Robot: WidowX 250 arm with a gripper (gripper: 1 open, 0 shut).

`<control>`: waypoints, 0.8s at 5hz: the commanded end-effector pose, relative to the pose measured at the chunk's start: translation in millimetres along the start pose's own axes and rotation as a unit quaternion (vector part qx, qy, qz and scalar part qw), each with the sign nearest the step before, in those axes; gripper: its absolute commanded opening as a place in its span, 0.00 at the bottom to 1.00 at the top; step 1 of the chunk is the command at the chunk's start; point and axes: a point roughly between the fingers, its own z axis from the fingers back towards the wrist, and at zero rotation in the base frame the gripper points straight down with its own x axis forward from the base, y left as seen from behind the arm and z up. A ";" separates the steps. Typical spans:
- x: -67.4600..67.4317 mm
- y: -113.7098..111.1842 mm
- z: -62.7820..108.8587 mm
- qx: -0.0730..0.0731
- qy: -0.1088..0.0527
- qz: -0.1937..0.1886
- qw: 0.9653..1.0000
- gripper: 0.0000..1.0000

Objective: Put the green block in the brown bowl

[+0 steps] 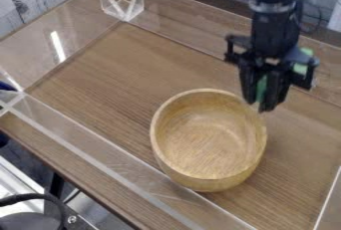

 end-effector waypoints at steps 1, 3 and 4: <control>21.4 -4.4 30.2 0.004 -0.026 0.000 1.000 0.00; 31.5 -4.2 34.4 0.003 -0.024 0.009 1.000 0.00; 28.6 -2.4 35.5 0.003 -0.030 0.012 0.999 0.00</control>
